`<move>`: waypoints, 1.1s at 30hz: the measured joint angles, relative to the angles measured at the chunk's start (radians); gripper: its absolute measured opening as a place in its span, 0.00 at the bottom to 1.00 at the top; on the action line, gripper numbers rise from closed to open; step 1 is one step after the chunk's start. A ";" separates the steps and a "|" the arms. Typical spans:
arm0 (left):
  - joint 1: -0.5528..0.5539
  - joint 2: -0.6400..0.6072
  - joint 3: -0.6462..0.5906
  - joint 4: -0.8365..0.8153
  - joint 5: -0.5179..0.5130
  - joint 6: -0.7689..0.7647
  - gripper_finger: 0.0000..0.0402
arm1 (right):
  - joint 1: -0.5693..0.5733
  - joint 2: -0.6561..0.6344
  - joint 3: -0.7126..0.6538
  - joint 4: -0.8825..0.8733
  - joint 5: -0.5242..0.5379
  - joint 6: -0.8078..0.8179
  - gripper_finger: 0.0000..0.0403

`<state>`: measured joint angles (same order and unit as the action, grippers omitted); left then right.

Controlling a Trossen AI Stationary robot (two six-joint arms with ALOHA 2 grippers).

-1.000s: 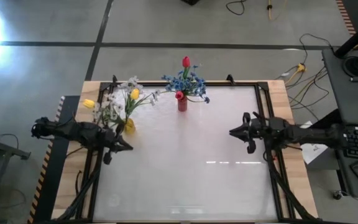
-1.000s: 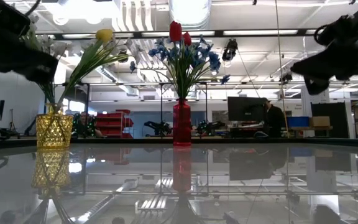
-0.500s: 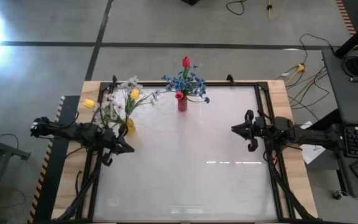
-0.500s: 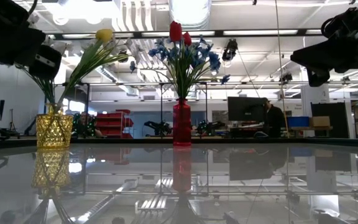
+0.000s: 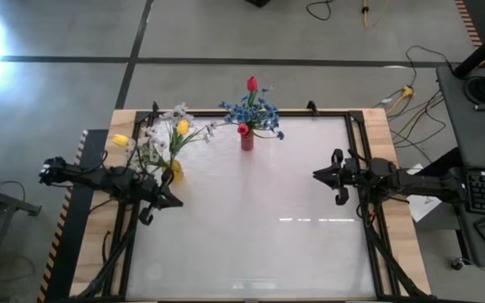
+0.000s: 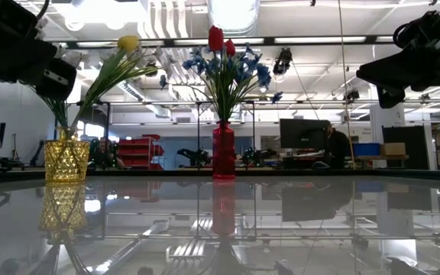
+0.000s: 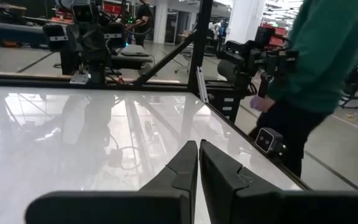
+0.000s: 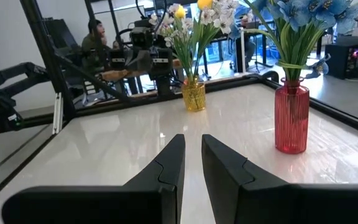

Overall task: Sort flowers into vase by color
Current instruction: Return to Home Position

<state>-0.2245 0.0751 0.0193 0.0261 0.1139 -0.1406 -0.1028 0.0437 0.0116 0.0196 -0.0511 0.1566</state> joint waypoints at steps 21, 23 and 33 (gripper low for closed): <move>0.000 0.037 0.001 0.004 0.000 0.000 0.01 | 0.000 0.000 0.000 0.000 0.000 0.000 0.12; 0.000 0.037 0.001 0.004 0.000 0.000 0.01 | 0.000 0.000 0.000 0.000 0.000 0.000 0.12; 0.000 0.037 0.001 0.004 0.000 0.000 0.01 | 0.000 0.000 0.000 0.000 0.000 0.000 0.12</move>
